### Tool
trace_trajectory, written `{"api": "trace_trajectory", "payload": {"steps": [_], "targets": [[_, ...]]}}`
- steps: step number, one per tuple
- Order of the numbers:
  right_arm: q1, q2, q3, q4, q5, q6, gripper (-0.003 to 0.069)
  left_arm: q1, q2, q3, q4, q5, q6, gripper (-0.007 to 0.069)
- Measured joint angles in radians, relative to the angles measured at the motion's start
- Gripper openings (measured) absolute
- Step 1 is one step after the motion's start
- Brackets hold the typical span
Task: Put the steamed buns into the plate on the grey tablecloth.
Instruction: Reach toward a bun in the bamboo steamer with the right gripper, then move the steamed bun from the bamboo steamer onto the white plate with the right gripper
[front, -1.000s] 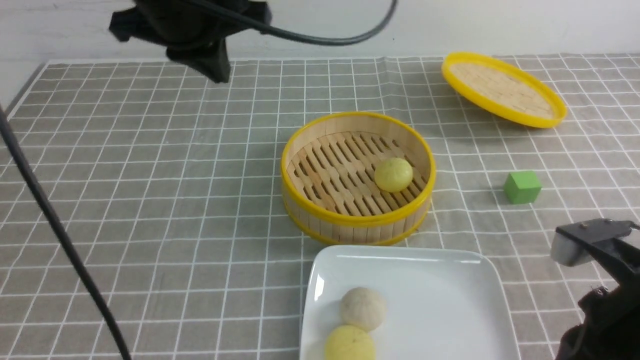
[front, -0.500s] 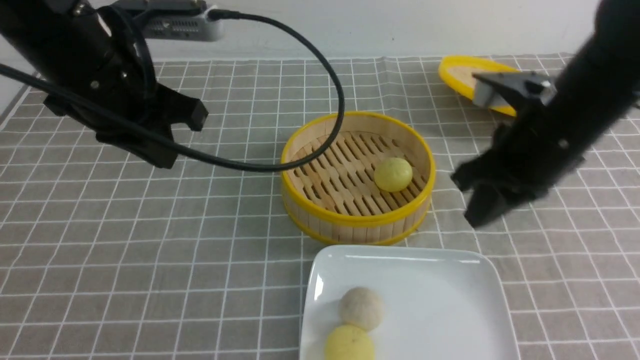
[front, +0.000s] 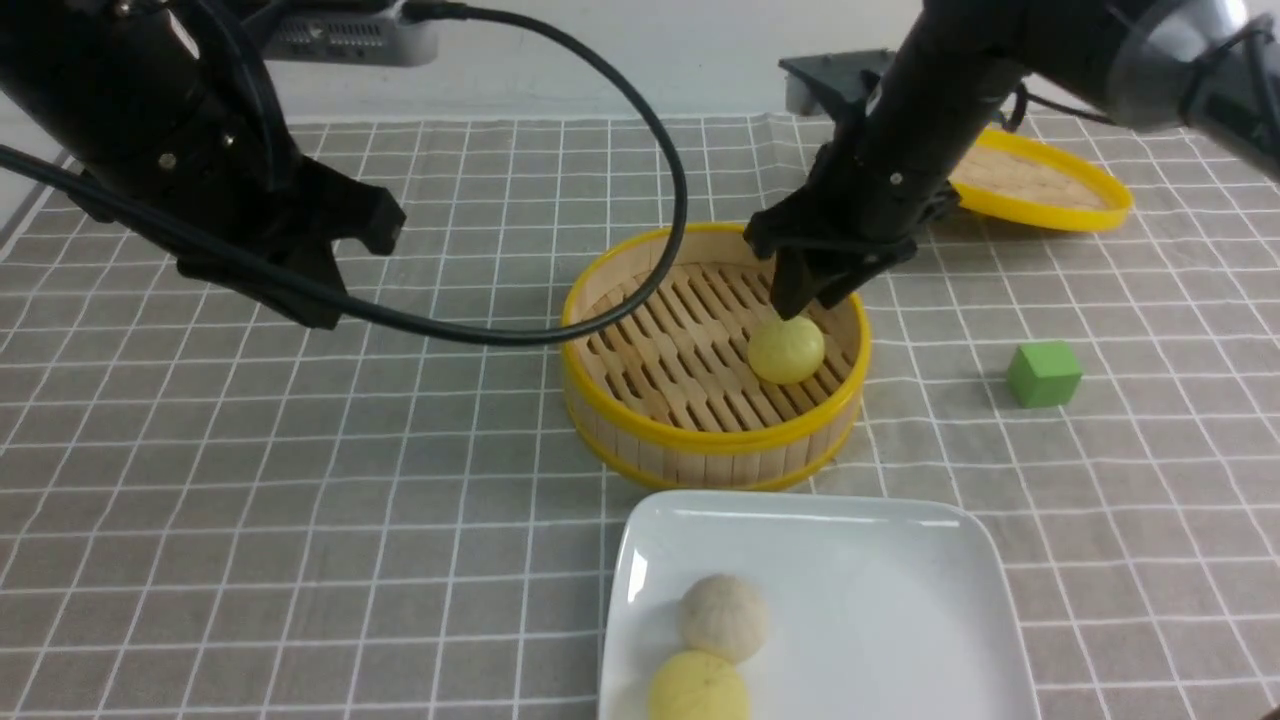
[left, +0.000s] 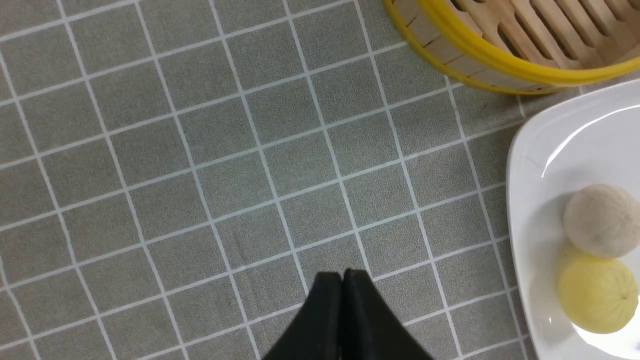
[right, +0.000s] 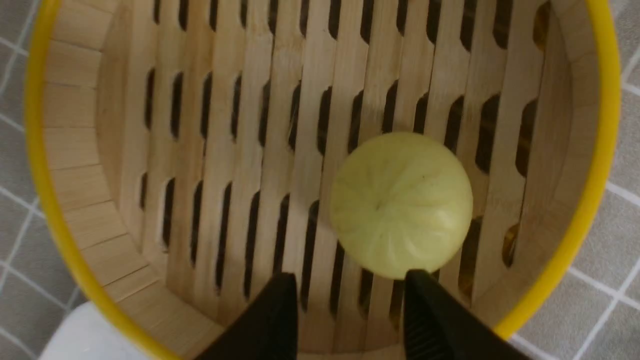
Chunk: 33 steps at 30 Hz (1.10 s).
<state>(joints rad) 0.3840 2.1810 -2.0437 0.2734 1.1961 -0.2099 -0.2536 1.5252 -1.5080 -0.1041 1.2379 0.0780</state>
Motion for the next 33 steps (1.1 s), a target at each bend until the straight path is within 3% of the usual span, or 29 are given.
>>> {"api": "trace_trajectory", "payload": {"steps": [6,9,12,14,26,33], "targets": [[0.000,0.079,-0.001,-0.052,-0.014,-0.014,0.0317,0.000,0.000,0.000,0.000,0.000,0.000,0.0018],[0.000,0.091,-0.001,-0.082,-0.013,-0.013,0.0237,0.000,0.000,0.000,0.000,0.000,0.000,0.0019],[0.000,0.076,-0.013,-0.086,0.001,-0.012,0.0045,0.000,0.000,0.000,0.000,0.000,0.000,0.0020],[0.000,0.066,-0.017,-0.086,0.008,-0.012,0.0018,0.000,0.000,0.000,0.000,0.000,0.000,0.0020],[0.000,-0.324,0.050,-0.037,0.042,0.066,0.0011,0.000,0.000,0.000,0.012,0.000,0.000,0.0020],[0.002,-0.702,0.524,0.102,0.047,0.091,0.0015,0.000,0.000,0.000,0.014,0.000,0.000,0.0020]]}}
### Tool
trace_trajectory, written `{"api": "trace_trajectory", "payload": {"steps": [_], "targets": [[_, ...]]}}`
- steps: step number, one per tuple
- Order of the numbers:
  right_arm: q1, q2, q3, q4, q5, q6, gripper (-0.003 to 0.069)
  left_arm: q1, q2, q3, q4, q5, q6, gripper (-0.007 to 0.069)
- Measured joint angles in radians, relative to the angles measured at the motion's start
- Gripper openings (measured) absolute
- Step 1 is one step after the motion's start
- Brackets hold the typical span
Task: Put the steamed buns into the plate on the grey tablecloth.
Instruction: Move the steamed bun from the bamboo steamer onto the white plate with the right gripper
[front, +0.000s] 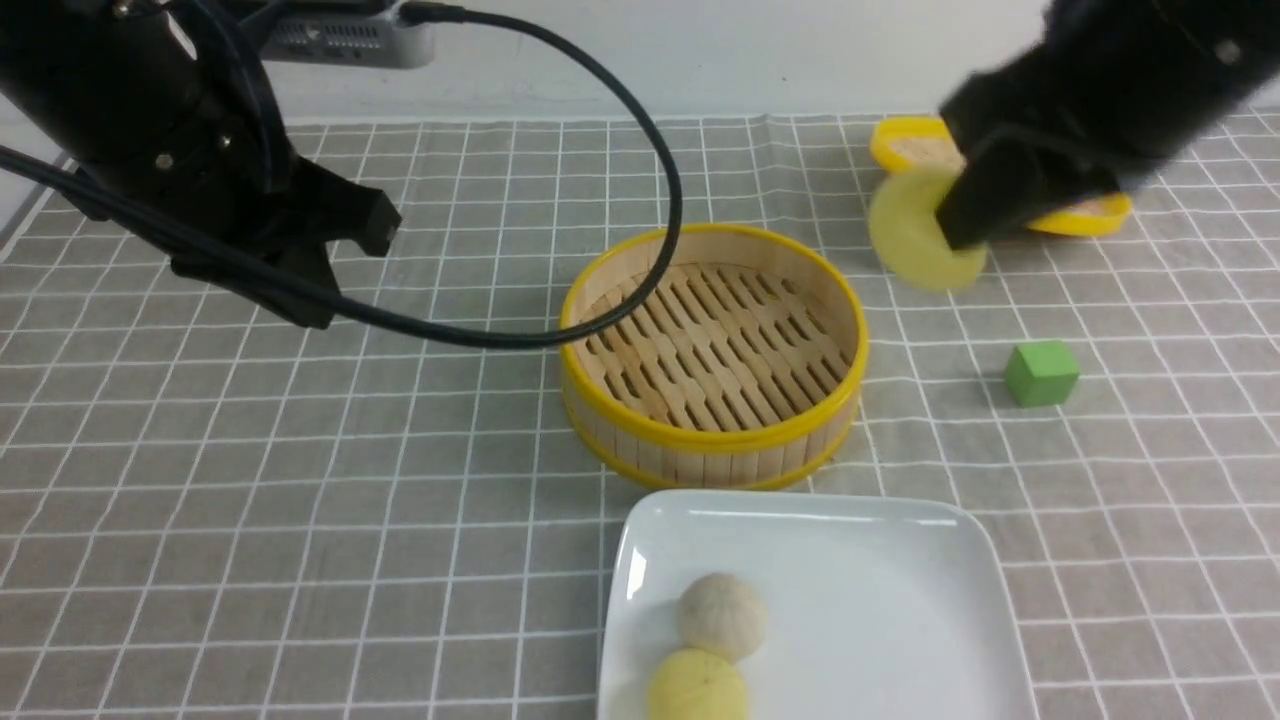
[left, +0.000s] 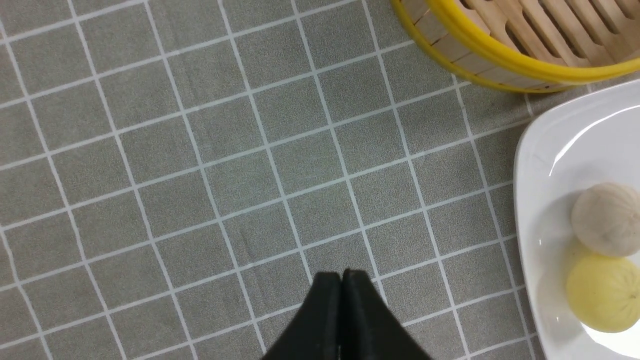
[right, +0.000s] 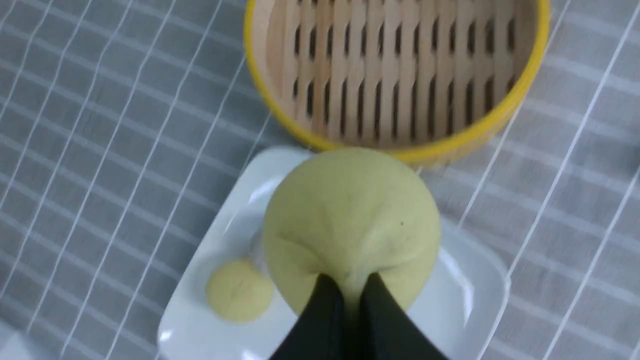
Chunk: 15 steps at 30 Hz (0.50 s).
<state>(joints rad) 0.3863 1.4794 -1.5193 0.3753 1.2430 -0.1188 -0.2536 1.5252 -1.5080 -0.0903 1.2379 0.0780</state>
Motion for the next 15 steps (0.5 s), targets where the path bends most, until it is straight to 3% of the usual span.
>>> {"api": "trace_trajectory", "payload": {"steps": [3,7,11,15], "targets": [[0.031,-0.074,0.239,0.047,-0.036,-0.017,0.0018,0.000,0.000,0.000,0.000,0.000,-0.001,0.0020],[0.123,-0.059,0.475,0.056,-0.219,-0.060,0.0020,0.000,0.000,0.000,0.000,0.000,-0.017,0.0020],[0.200,0.028,0.552,-0.005,-0.353,-0.067,0.0040,0.000,0.000,0.000,0.000,0.000,-0.040,0.0027],[0.217,0.095,0.555,-0.054,-0.424,-0.048,0.0079,0.000,0.000,0.000,0.000,0.000,-0.044,0.0031]]}}
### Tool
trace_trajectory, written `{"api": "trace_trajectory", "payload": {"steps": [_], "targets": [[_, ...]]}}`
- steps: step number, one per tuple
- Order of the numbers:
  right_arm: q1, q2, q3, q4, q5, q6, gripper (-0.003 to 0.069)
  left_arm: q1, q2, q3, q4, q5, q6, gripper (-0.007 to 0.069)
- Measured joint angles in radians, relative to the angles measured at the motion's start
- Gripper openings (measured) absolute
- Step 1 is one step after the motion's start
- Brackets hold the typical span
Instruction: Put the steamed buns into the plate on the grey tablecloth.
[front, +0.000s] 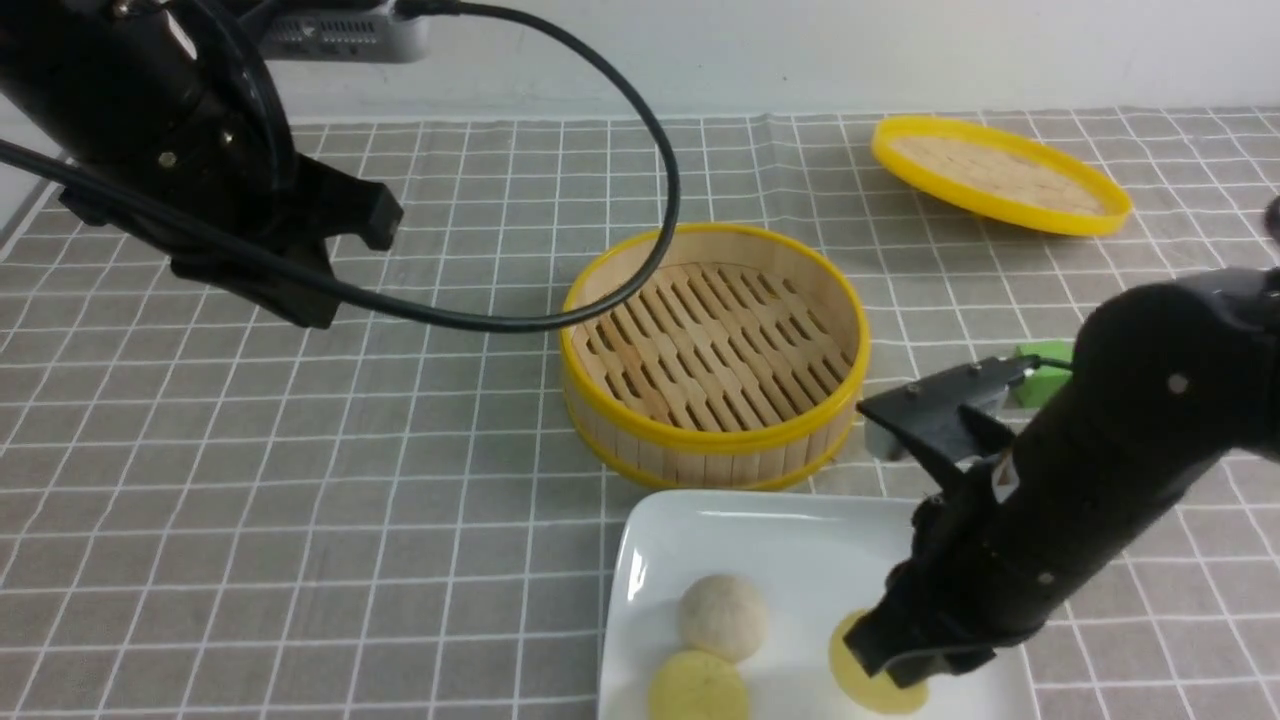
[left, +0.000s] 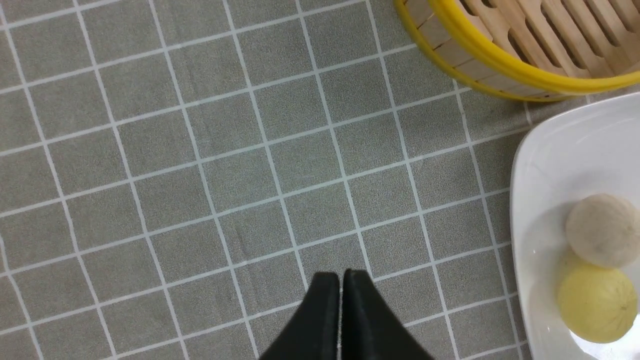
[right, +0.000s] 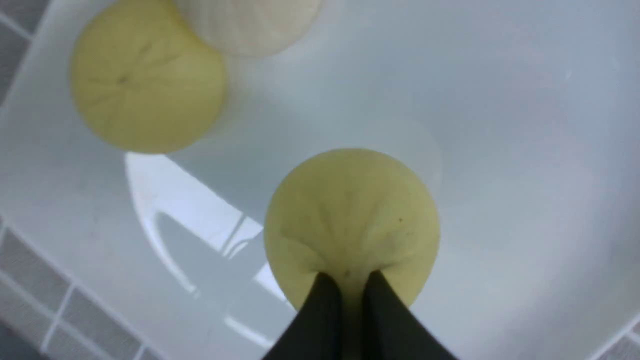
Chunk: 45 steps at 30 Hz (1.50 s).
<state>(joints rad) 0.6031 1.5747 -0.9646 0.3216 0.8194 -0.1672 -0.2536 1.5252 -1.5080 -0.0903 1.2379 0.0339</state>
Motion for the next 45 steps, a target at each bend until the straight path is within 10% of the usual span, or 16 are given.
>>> {"api": "trace_trajectory", "payload": {"steps": [12,24,29,37,45], "targets": [[0.001,0.045,-0.045,-0.067,0.063,0.022,0.0384,0.000,0.000,0.000,0.000,0.000,-0.003,0.0037],[0.001,-0.349,-0.158,-0.395,0.396,0.278,0.0006,0.000,0.000,0.000,0.000,0.000,-0.006,0.0055],[0.001,-0.708,-0.051,-0.430,0.398,0.420,-0.0015,0.000,0.000,0.000,0.003,0.000,-0.006,0.0059],[0.001,-1.358,0.432,-0.467,-0.202,0.525,-0.0014,0.000,0.000,0.000,0.003,0.000,-0.006,0.0071],[0.001,-1.458,0.605,-0.474,-0.330,0.513,-0.0010,0.000,0.000,0.000,0.004,0.000,-0.006,0.0071]]}}
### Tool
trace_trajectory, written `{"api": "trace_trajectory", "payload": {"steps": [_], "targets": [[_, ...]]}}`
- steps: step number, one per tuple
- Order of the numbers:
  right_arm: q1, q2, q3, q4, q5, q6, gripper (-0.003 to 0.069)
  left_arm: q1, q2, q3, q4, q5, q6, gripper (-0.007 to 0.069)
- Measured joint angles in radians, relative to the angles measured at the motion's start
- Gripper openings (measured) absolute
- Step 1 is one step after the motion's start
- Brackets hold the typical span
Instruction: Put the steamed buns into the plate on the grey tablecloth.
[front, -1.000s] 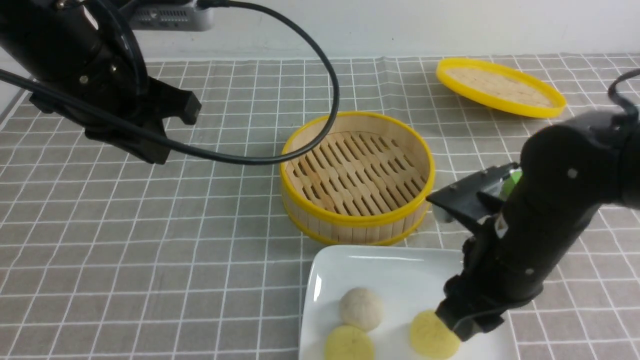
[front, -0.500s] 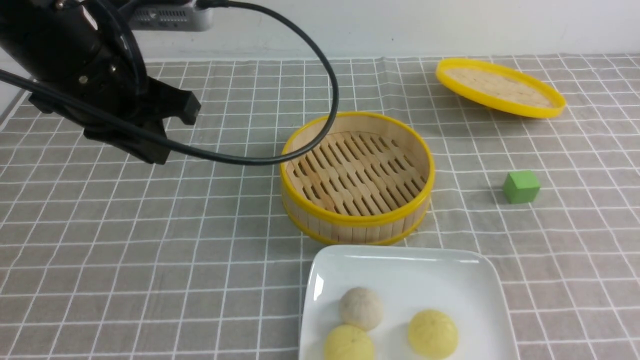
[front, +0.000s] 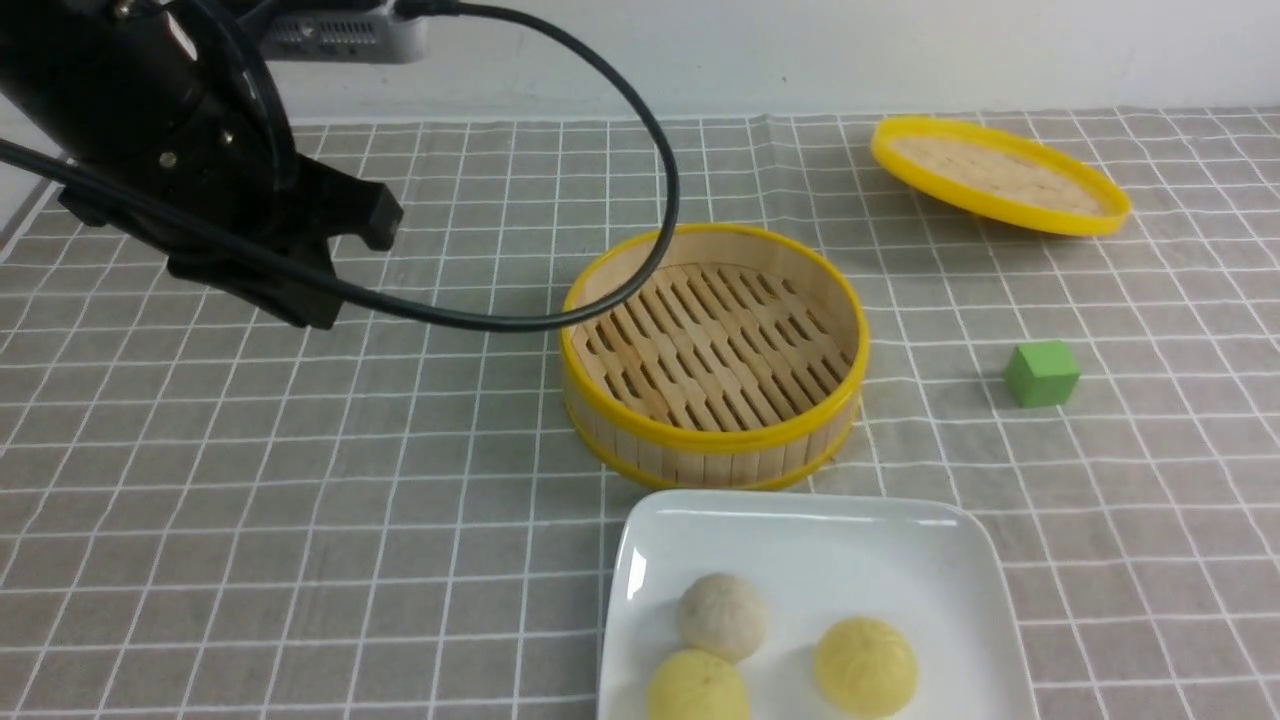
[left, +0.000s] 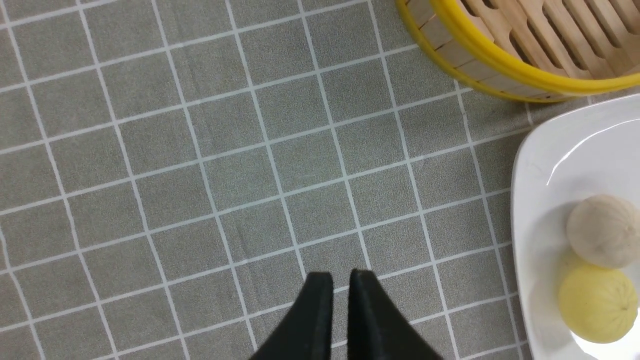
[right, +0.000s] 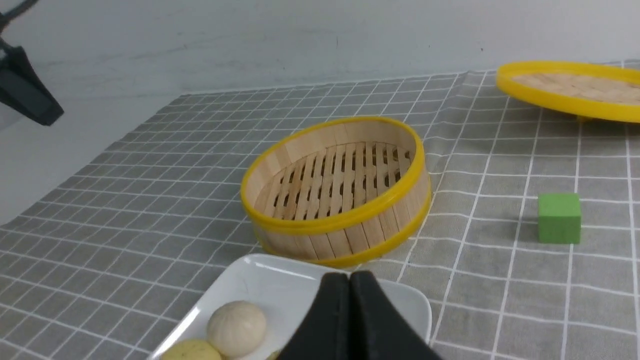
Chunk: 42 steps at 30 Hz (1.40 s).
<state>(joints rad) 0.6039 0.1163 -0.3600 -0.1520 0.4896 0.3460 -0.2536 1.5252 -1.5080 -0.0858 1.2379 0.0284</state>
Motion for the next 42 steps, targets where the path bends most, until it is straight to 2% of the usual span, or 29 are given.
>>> {"api": "trace_trajectory", "payload": {"steps": [6,31,34,36,37,40,42], "targets": [[0.000,0.026,0.001,0.019,-0.010,-0.101,-0.0006,0.000,0.000,0.000,0.004,0.000,0.000,0.0073],[-0.022,0.022,0.002,0.034,-0.009,-0.111,0.0011,0.000,0.000,0.000,0.036,0.000,0.000,0.0091],[-0.090,0.021,0.029,0.034,-0.040,-0.111,0.0013,0.000,0.000,0.000,0.037,0.000,0.000,0.0091],[-0.191,-0.002,0.104,0.034,-0.127,-0.111,0.0014,0.000,0.000,0.000,0.038,0.000,0.000,0.0091],[-0.207,-0.004,0.119,0.034,-0.139,-0.111,0.0014,0.000,0.000,0.000,0.038,0.000,0.000,0.0091],[-0.353,-0.070,0.245,0.034,-0.200,-0.111,0.0015,0.000,0.000,0.000,0.046,0.000,0.000,0.0091],[-0.389,-0.084,0.274,0.034,-0.200,-0.111,0.0016,0.000,0.000,-0.001,0.050,0.000,0.000,0.0091]]}}
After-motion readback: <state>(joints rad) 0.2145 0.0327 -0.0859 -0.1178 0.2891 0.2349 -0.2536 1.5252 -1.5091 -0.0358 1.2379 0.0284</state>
